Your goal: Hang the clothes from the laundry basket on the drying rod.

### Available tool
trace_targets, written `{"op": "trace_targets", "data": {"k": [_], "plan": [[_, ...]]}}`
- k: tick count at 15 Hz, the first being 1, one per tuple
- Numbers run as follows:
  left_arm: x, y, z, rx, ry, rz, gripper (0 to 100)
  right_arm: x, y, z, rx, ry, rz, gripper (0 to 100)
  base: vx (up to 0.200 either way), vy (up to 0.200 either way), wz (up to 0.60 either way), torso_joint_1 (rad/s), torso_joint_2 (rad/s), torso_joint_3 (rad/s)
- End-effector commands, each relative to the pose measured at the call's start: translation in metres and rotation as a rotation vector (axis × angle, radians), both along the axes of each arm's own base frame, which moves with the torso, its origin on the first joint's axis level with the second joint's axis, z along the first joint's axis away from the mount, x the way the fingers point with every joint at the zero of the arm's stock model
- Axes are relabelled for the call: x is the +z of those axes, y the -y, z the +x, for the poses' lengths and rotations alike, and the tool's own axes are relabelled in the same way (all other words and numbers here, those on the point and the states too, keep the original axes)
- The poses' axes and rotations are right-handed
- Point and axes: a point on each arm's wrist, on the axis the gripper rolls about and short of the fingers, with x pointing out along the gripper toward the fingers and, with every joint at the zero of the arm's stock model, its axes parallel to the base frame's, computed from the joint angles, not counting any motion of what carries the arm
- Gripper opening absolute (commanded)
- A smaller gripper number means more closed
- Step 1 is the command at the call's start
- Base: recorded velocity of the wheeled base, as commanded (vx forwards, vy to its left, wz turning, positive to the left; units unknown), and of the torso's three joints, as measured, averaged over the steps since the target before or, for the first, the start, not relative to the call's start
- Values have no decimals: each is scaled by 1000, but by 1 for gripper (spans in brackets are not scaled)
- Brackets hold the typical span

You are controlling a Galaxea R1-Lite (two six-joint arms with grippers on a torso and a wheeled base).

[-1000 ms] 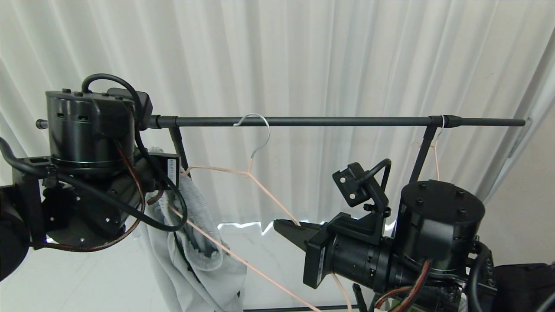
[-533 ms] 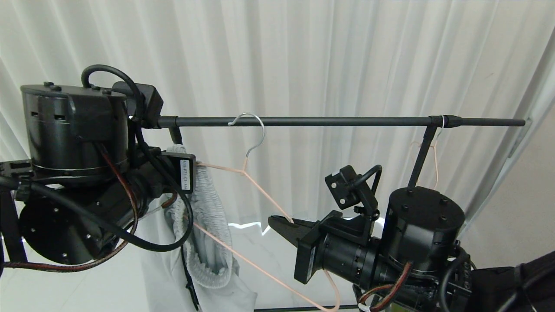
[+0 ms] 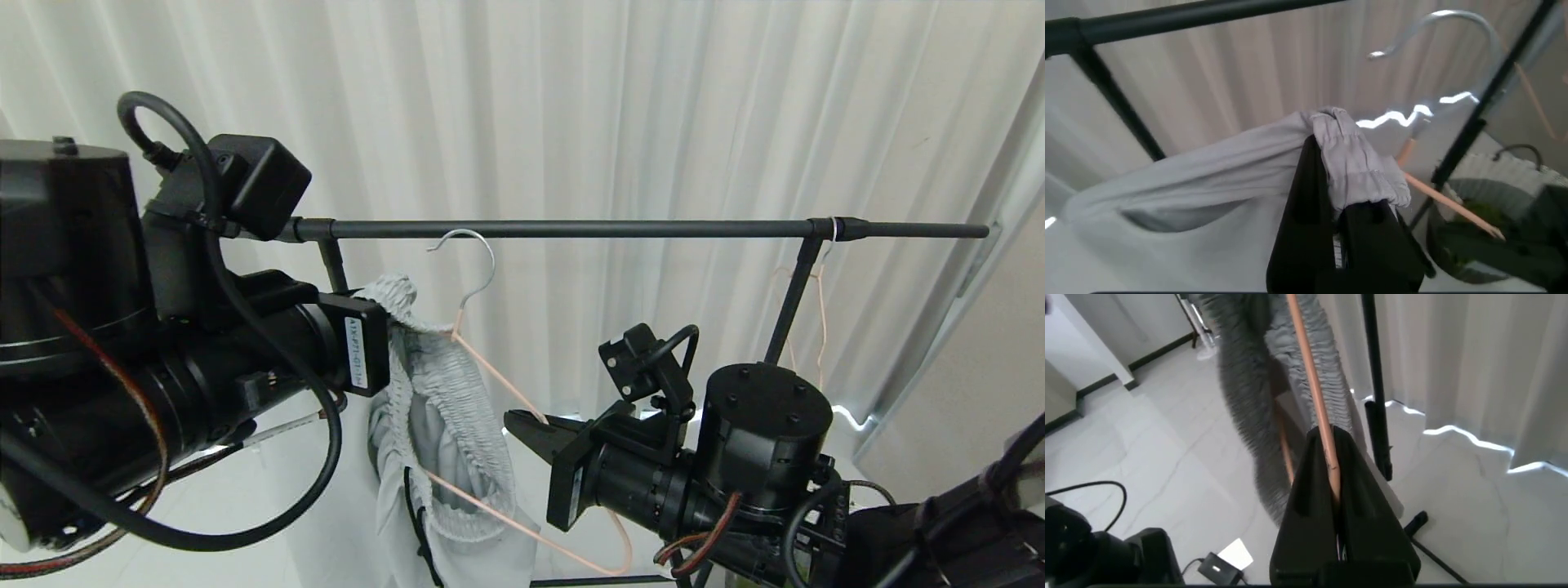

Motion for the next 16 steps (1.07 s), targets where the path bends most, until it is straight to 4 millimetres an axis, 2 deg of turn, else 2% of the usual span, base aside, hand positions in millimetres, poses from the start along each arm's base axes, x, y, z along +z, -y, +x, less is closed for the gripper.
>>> {"op": "trace_targets", "data": {"k": [1, 7, 12, 15, 16], "plan": [[-1, -6, -8, -13, 3, -5, 0, 0, 2, 3, -14, 18, -10, 0, 0, 0, 0, 0, 0, 0], [-4, -7, -9, -7, 2, -1, 0, 2, 17, 4, 11, 216, 21, 0, 0, 0, 0, 0, 0, 0], [-15, 1, -22, -85, -17, 29, 0, 9, 22, 9, -16, 260, 70, 0, 0, 0, 0, 0, 0, 0], [-17, 2, -23, -92, -24, 33, 0, 7, 24, 9, 7, 289, 54, 0, 0, 0, 0, 0, 0, 0], [-18, 2, -23, -94, -27, 35, 100, 7, 24, 9, 12, 303, 54, 0, 0, 0, 0, 0, 0, 0]]}}
